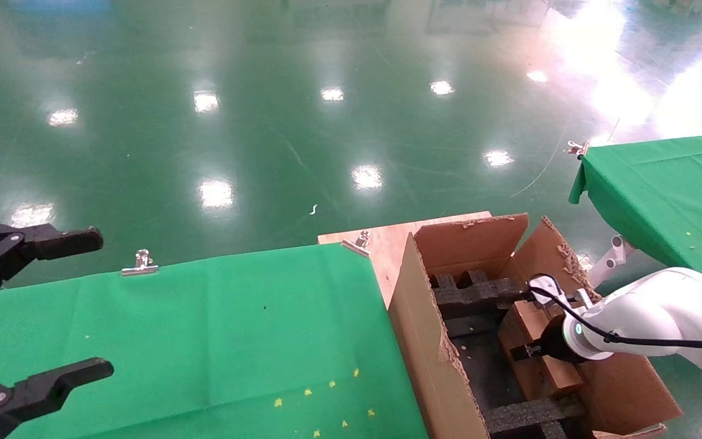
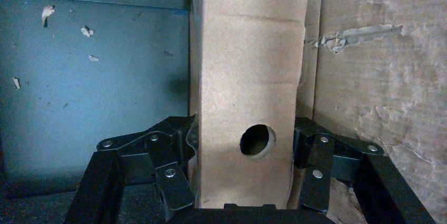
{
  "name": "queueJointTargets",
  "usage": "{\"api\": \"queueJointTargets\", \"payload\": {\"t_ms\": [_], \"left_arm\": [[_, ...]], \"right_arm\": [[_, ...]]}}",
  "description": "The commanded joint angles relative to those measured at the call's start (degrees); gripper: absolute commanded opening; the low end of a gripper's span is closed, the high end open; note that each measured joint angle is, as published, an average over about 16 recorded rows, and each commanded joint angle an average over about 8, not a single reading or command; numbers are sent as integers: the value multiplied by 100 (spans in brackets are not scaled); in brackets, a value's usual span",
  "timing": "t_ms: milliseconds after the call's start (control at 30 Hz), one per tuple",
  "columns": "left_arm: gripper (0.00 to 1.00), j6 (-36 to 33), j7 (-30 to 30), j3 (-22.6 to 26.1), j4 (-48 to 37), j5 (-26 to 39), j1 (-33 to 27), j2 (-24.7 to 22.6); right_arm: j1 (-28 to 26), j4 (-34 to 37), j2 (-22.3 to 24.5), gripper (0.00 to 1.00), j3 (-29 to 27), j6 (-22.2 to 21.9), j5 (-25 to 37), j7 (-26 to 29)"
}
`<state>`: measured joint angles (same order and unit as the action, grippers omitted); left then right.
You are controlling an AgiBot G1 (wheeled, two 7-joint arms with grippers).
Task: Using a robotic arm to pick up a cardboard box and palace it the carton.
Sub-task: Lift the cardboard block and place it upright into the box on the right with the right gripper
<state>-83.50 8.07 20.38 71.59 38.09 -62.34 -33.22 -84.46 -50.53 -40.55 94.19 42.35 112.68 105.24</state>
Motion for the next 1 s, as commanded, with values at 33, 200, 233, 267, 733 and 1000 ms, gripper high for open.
{"api": "queueJointTargets", "payload": {"t_ms": [33,200,233,267,733,1000], "left_arm": [[100,1,0,0,-1,-1,1,0],[100,0,0,0,0,0,0,0],[100,0,0,0,0,0,0,0],[100,0,0,0,0,0,0,0],[100,0,0,0,-1,-1,0,0],[100,0,-1,0,-1,-1,0,0]], "right_arm": [[39,111,-53,100,-4,-31,-82,-103],[26,63,-33,100,-5,-14,-74,-65],[22,52,-28,100,-5,-10,-67,-58],[19,44,-24,100,-5,-7,-59,-52],[-71,26,29,100,-5,-28,45,-100],[-245,-153,153,100,-32,-8,149,-101]]}}
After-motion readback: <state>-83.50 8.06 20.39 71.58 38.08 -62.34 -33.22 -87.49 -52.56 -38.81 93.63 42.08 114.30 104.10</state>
